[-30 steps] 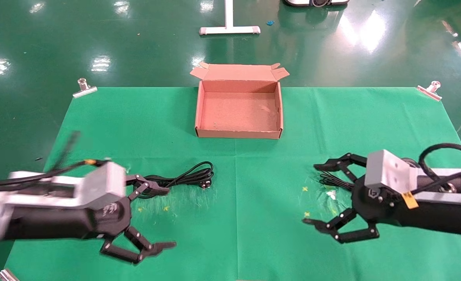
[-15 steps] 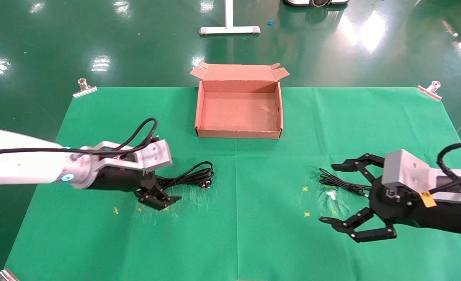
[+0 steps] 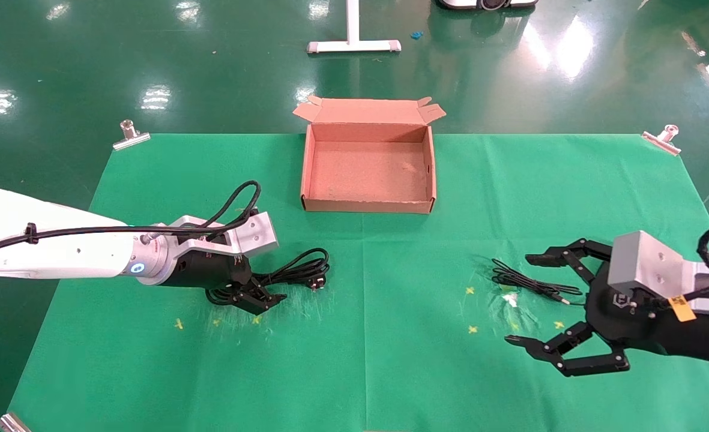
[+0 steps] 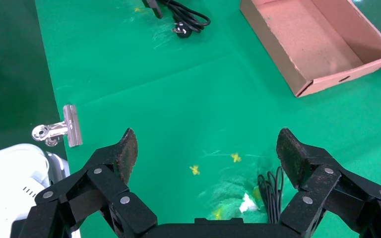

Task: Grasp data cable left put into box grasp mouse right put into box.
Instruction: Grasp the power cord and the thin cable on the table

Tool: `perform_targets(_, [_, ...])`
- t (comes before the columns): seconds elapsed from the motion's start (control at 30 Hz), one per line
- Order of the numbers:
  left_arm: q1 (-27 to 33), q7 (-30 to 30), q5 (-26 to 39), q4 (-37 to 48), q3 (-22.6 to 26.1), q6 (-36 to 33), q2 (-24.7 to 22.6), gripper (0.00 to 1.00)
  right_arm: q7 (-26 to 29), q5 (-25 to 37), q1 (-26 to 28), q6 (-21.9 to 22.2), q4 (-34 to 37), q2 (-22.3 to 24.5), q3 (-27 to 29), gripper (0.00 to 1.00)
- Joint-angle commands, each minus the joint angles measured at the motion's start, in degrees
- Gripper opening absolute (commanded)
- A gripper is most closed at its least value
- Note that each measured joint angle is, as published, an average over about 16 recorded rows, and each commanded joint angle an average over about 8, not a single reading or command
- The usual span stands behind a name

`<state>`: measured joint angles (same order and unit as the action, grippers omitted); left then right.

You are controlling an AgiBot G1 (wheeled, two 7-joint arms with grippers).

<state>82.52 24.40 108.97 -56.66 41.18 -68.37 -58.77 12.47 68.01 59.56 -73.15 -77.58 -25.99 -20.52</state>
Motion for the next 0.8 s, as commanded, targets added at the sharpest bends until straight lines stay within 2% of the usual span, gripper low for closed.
perform_targets(0.03, [-0.11, 0.09, -0.06, 0.09, -0.06, 0.21, -0.10, 1.00, -0.12, -0.09, -0.08, -0.07, -0.04, 0.09, 0.04, 1.00])
perform_targets(0.17, [-0.04, 0.16, -0.07, 0.08, -0.04, 0.09, -0.16, 1.00, -0.19, 3.44, -0.20, 1.77, 0.01, -0.70, -1.01, 1.00])
perform_targets(0.27, [-0.04, 0.15, -0.08, 0.07, -0.04, 0.09, -0.15, 1.00, 0.74, 7.94, -0.71, 4.72, 0.28, -1.81, -2.35, 1.00])
perform_targets(0.5, [-0.04, 0.15, -0.08, 0.07, -0.04, 0.09, -0.15, 1.00, 6.00, 18.42, -0.68, 11.49, 2.29, -5.70, -5.51, 1.00])
perform_targets(0.63, [-0.04, 0.15, -0.08, 0.07, -0.04, 0.09, -0.15, 1.00, 8.45, 21.05, 1.09, 12.71, 5.07, -8.47, -6.52, 1.00])
perform_targets(0.8, [-0.04, 0.15, -0.08, 0.07, -0.04, 0.09, -0.15, 1.00, 8.59, 21.80, 3.75, 12.92, 9.25, -11.44, -6.96, 1.00])
